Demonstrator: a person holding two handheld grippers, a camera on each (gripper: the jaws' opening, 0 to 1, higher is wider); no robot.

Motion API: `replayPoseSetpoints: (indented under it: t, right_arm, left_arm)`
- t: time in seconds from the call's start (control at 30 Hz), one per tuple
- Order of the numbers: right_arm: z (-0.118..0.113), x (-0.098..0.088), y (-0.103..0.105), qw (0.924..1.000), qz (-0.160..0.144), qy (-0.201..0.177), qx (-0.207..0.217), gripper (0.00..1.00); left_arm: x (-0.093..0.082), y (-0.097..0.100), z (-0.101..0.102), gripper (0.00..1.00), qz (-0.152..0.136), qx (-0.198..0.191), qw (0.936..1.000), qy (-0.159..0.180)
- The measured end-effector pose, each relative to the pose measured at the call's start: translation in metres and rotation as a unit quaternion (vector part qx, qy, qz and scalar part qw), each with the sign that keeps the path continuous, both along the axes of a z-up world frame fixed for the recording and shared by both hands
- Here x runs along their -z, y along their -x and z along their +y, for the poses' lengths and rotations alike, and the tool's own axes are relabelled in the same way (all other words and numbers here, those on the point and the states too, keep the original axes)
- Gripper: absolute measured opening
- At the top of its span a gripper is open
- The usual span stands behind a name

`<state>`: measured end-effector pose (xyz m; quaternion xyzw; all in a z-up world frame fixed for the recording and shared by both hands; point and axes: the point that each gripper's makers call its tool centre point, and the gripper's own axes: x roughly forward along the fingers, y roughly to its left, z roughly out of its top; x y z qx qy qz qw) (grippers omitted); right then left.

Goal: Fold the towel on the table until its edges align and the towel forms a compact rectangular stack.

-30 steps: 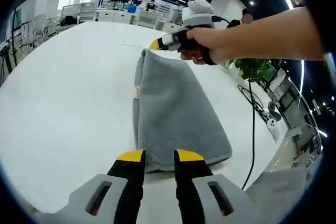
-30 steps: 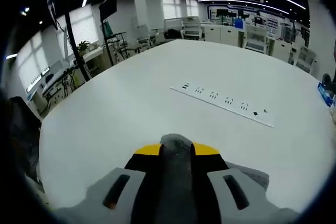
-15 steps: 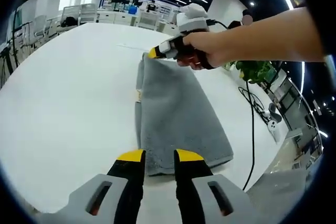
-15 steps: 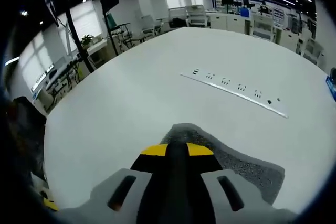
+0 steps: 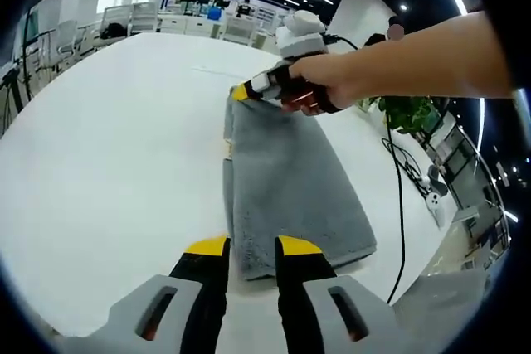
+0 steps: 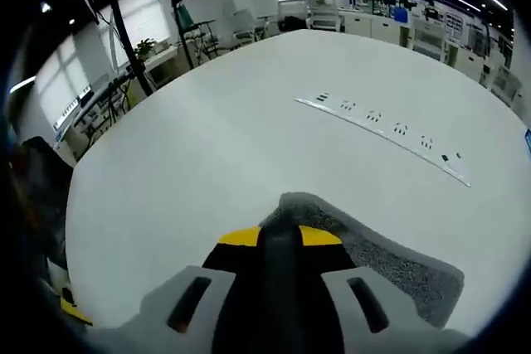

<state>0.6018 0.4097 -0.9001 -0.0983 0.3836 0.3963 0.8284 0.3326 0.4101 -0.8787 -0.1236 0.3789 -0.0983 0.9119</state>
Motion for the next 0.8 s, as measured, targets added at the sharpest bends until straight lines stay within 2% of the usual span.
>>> replayPoseSetpoints:
  t: [0.13, 0.17, 0.23, 0.37, 0.43, 0.47, 0.7, 0.8]
  right_arm:
    - [-0.005, -0.013, -0.006, 0.9993, -0.036, -0.012, 0.005, 0.21]
    - [-0.007, -0.018, -0.005, 0.9989, -0.039, -0.023, 0.01, 0.22]
    - [-0.003, -0.023, -0.009, 0.9985, -0.027, -0.044, 0.02, 0.24]
    - [-0.016, -0.041, -0.002, 0.998, -0.041, -0.046, 0.014, 0.25]
    - [-0.019, -0.038, -0.005, 0.998, -0.044, -0.043, 0.013, 0.25]
    - [-0.024, -0.043, -0.003, 0.9981, -0.046, -0.04, 0.013, 0.25]
    - [-0.051, -0.063, -0.002, 0.9968, -0.062, -0.041, 0.03, 0.26]
    - [-0.059, -0.077, 0.001, 0.9961, -0.068, -0.043, 0.037, 0.27]
  left_arm:
    - [-0.004, -0.002, 0.0, 0.22, -0.005, 0.004, 1.0, -0.002]
    - [-0.006, -0.002, 0.0, 0.22, -0.006, 0.004, 1.0, -0.002]
    - [-0.008, -0.003, 0.0, 0.22, -0.008, 0.005, 1.0, -0.003]
    - [-0.014, -0.004, -0.001, 0.22, -0.015, 0.008, 0.9998, -0.004]
    - [-0.016, -0.006, -0.002, 0.22, -0.019, 0.013, 0.9997, -0.007]
    - [-0.017, -0.006, -0.002, 0.22, -0.021, 0.015, 0.9996, -0.007]
    - [-0.024, -0.008, -0.002, 0.22, -0.034, 0.024, 0.9989, -0.018]
    - [-0.029, -0.01, -0.001, 0.22, -0.039, 0.026, 0.9987, -0.02]
